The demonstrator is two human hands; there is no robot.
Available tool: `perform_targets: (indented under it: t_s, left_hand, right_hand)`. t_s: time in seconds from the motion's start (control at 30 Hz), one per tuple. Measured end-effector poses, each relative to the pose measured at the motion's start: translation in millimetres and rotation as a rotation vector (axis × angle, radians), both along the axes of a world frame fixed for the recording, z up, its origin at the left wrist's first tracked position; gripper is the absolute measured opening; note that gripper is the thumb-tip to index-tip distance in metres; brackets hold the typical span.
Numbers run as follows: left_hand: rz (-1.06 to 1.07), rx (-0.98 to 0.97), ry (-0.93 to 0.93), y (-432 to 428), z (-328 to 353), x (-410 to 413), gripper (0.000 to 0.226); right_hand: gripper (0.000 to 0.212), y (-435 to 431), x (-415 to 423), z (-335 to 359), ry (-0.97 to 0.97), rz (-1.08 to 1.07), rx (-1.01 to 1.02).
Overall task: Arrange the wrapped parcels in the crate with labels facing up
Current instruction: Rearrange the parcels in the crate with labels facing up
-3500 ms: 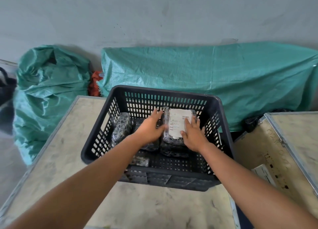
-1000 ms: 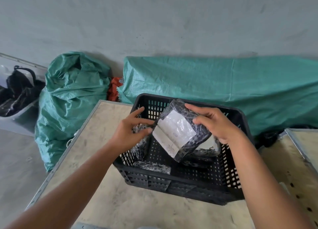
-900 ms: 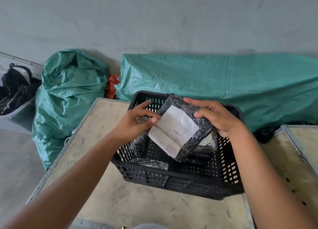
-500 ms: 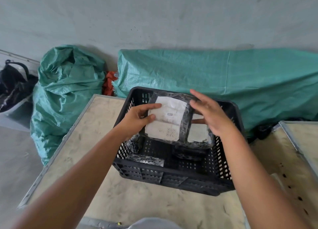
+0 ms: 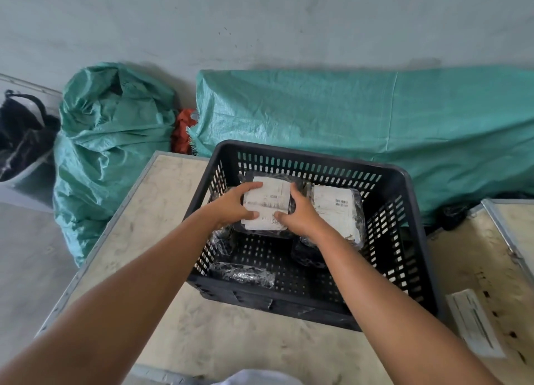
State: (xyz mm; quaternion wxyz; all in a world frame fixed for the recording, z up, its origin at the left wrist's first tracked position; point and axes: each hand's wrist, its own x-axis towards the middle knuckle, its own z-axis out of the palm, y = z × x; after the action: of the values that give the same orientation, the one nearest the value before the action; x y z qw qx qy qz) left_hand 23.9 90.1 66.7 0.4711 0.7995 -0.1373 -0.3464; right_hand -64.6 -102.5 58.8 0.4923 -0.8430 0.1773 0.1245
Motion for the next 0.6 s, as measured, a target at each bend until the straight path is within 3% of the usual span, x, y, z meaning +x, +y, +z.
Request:
perform_targets:
  t_s: [0.1, 0.2, 0.4, 0.6]
  left_hand:
    - [-0.169, 0.183, -0.038, -5, -9, 1, 0.102]
    - [-0.269, 0.385, -0.153, -19, -24, -3, 0.110]
    - [-0.196, 0.481, -0.183, -34, -63, -1, 0.111]
    - [-0.274, 0.587, -0.234, -44, -88, -7, 0.103]
  right_hand:
    - [0.106, 4, 2, -14, 0.036, 0.013, -0.030]
    - [0.106, 10, 12, -24, 0.092, 0.049, -0.146]
    - [0.106, 23, 31, -42, 0.254, 0.013, -0.228]
    - [0.069, 31, 23, -87, 0.174, -0.090, -0.187]
